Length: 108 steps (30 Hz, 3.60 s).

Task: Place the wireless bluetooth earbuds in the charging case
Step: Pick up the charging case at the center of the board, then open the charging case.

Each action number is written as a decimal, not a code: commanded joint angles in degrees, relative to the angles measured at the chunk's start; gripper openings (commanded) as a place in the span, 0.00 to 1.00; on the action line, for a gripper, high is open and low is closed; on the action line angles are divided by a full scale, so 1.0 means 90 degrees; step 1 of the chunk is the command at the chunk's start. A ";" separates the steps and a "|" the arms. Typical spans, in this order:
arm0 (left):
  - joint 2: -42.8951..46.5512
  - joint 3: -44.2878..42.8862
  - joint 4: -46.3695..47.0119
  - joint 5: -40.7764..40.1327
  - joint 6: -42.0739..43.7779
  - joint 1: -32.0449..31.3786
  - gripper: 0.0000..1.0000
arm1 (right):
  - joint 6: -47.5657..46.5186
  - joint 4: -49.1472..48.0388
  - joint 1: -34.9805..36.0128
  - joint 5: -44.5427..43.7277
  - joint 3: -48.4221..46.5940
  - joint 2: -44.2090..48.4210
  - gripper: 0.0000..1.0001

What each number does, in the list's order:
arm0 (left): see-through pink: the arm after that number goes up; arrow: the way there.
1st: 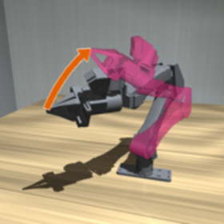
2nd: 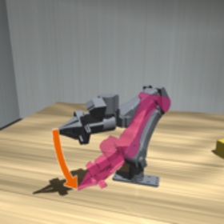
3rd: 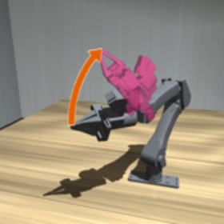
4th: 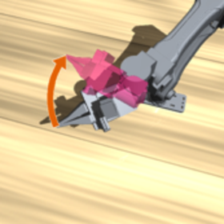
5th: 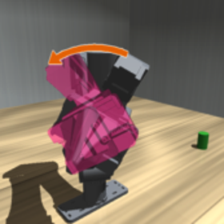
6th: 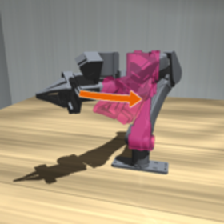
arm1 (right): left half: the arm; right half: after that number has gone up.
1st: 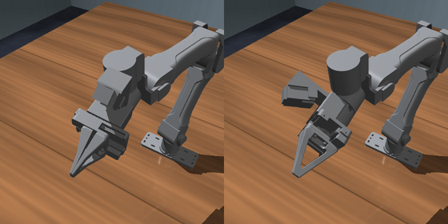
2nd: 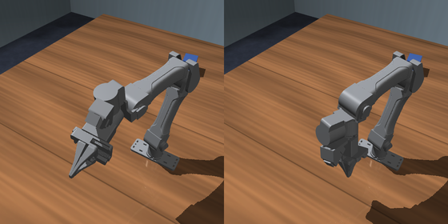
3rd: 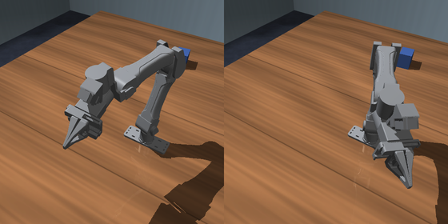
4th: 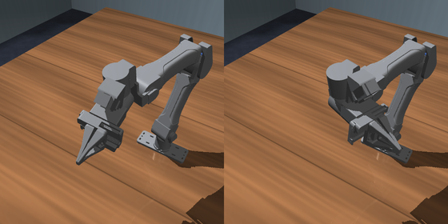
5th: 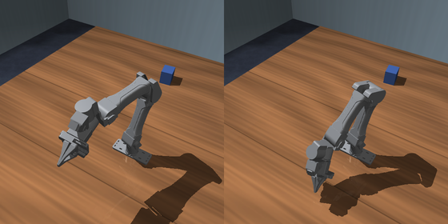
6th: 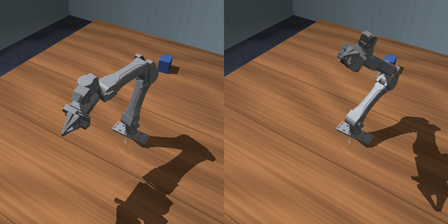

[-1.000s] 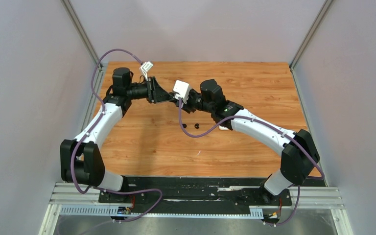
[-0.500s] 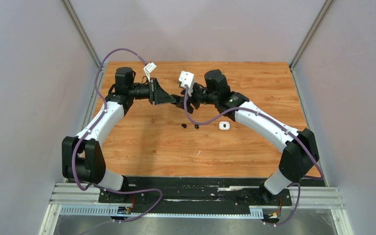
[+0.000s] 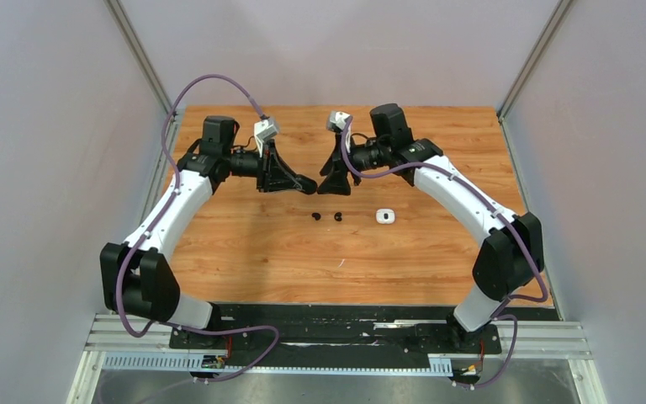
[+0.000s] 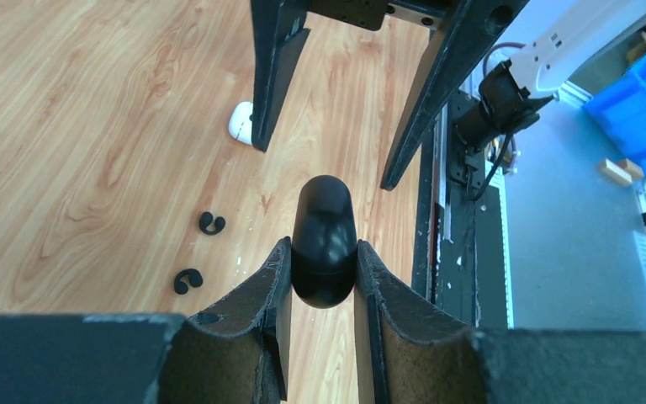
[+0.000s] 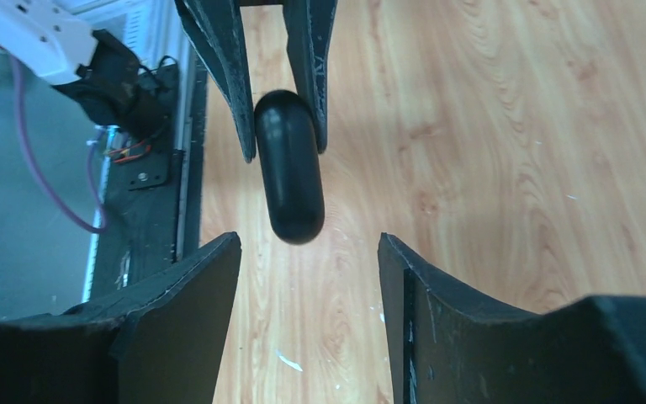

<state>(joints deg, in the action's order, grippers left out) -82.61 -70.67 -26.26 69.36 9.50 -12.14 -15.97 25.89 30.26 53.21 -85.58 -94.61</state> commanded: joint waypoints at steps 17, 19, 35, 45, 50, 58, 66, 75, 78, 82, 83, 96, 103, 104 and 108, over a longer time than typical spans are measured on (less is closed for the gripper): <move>0.0575 -0.0118 -0.0255 -0.0024 0.0941 -0.0463 0.00 | 0.0697 -0.0407 -0.0174 0.0522 -0.0621 -0.0723 0.44; 0.0551 -0.0154 -0.0404 -0.0046 0.1108 -0.0492 0.00 | 0.0829 -0.0487 -0.0299 0.0638 -0.0680 -0.0731 0.41; 0.0457 -0.0271 -0.0527 -0.0024 0.1092 -0.0575 0.00 | 0.1437 -0.0898 -0.0374 0.1023 -0.0335 -0.0533 0.25; 0.0345 -0.0412 -0.0844 -0.0021 0.1339 -0.0575 0.00 | 0.1707 -0.1102 -0.0412 0.1035 -0.0352 -0.0567 0.21; 0.0288 -0.0434 -0.0869 0.0015 0.1336 -0.0575 0.00 | 0.1954 -0.1206 -0.0418 0.0857 -0.0299 -0.0563 0.37; 0.0259 -0.0443 -0.0886 0.0050 0.1295 -0.0576 0.00 | 0.2060 -0.1397 -0.0428 0.0822 -0.0201 -0.0522 0.30; 0.0428 -0.0106 -0.0001 -0.0189 0.0296 -0.0575 0.00 | 0.1930 -0.1392 -0.0356 0.1197 -0.0026 -0.0437 0.24; 0.0477 0.0201 0.1200 -0.0157 -0.0790 -0.0566 0.00 | 0.1806 -0.1407 -0.0286 0.1205 0.0115 -0.0286 0.03; 0.0477 0.0202 0.1219 -0.0176 -0.0838 -0.0569 0.00 | 0.1630 -0.1412 -0.0262 0.1136 0.0080 -0.0252 0.00; 0.0480 0.0232 0.1160 -0.0328 -0.0927 -0.0569 0.07 | 0.1306 -0.1389 -0.0242 0.0889 0.0001 -0.0154 0.00; 0.0479 0.0227 0.1126 -0.0528 -0.0992 -0.0567 0.23 | 0.1150 -0.1328 -0.0234 0.0779 -0.0060 -0.0132 0.00; -0.0500 -0.1899 -0.2231 -0.0573 -0.0467 -0.0516 0.77 | -0.2861 0.0376 0.0198 -0.0605 -0.0239 0.0358 0.00; -0.0939 -0.2269 -0.2593 -0.0988 -0.0958 -0.0454 0.82 | -0.4095 0.0297 0.0576 -0.1179 0.0274 0.0872 0.00; -0.1017 -0.2371 -0.2714 -0.0939 -0.0853 -0.0446 0.81 | -0.4218 0.0200 0.0632 -0.1257 0.0403 0.0968 0.00; -0.1579 -0.2715 -0.3726 -0.0310 -0.0514 -0.0438 0.75 | -0.4627 -0.0224 0.0812 -0.1488 0.0795 0.1276 0.00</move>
<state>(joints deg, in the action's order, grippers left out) -93.71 -90.87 -50.39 61.49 2.50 -16.38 -49.71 28.38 35.90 42.33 -80.77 -87.07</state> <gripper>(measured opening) 0.773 0.023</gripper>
